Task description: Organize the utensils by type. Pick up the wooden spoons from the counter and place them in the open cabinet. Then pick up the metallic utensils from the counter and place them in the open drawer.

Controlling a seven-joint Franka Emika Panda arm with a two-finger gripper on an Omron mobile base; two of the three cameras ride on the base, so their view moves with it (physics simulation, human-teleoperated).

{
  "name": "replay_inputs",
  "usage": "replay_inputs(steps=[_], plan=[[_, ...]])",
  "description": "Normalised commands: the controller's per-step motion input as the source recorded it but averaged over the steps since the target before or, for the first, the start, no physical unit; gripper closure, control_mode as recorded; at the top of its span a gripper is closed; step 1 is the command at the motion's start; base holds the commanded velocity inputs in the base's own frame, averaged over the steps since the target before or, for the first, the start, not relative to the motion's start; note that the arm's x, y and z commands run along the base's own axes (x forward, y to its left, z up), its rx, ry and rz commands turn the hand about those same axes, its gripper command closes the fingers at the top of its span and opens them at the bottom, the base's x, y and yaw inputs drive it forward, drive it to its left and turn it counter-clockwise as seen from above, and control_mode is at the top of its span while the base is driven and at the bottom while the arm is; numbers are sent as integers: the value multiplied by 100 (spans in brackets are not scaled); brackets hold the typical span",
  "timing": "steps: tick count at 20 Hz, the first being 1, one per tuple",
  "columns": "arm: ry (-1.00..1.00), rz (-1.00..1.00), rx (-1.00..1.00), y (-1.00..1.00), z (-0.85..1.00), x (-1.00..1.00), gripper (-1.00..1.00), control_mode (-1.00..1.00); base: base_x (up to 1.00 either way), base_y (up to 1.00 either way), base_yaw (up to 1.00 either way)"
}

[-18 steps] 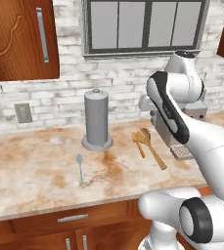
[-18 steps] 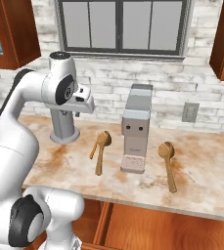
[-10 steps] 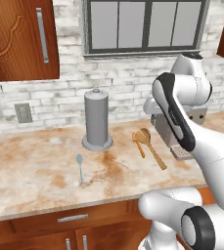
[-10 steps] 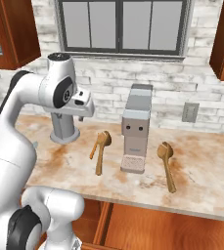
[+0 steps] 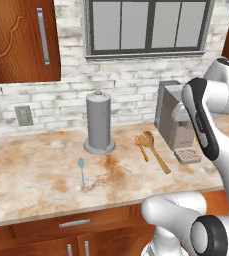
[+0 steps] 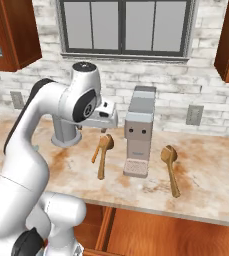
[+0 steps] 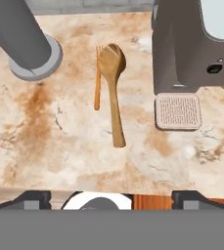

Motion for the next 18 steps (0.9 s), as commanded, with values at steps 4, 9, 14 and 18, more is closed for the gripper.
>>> replay_inputs(steps=[4, 9, 14, 18], plan=[[0, -1, -3, -89, -32, 0, -100, -100, 0, 0, 0], [0, 0, -12, -70, -44, 0, -100, -100, 0, 0, 0], [1, 0, -11, -38, -37, 0, -100, -100, 0, 0, 0], [0, 0, -3, -49, -39, 1, -100, -100, 0, 0, 0]])
